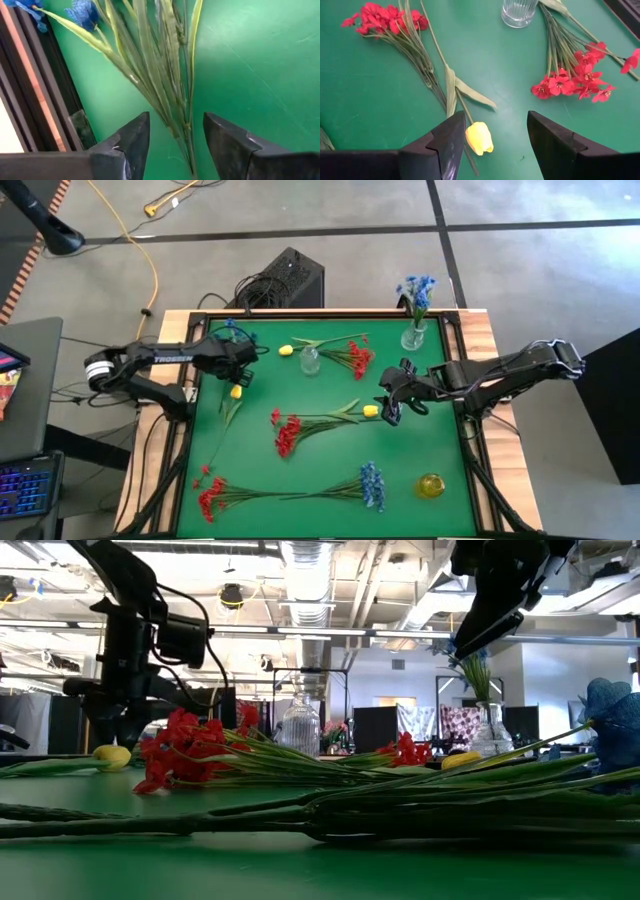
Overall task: Sort flowers into vase by color
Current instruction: Put the top blue flowers into the right transparent vase
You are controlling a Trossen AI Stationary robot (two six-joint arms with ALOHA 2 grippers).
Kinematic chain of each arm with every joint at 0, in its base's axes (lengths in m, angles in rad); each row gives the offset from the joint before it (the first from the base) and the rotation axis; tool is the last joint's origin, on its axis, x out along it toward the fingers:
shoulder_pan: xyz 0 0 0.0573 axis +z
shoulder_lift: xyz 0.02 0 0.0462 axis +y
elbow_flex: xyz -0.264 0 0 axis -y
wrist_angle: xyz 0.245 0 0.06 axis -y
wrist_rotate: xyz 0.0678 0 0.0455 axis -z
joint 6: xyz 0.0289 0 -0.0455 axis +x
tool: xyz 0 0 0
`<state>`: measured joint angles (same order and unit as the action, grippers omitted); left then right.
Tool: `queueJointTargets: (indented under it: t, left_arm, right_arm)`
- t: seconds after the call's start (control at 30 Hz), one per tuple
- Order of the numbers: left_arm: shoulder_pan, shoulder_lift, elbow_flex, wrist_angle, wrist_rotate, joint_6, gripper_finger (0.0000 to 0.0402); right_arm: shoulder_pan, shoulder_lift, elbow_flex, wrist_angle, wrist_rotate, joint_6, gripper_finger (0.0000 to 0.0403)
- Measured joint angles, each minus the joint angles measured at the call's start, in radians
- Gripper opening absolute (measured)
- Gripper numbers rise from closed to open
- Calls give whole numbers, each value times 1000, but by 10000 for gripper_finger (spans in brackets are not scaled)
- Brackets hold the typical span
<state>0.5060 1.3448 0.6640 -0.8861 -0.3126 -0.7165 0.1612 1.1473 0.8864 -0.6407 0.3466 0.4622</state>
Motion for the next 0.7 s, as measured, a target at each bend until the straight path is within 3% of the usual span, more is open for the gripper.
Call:
queueJointTargets:
  t: [0.4, 0.53, 0.7]
  left_arm:
    - [-1, 106, 4, 49, 37, 42, 166]
    - [-1, 88, 0, 53, 25, 42, 133]
    - [0, 45, -2, 63, -13, 55, 64]
  right_arm:
    - [0, 0, 0, -1, 0, -18, 240]
    - [0, 0, 0, -1, 0, -18, 240]
    - [0, 0, 0, -1, 0, -18, 240]
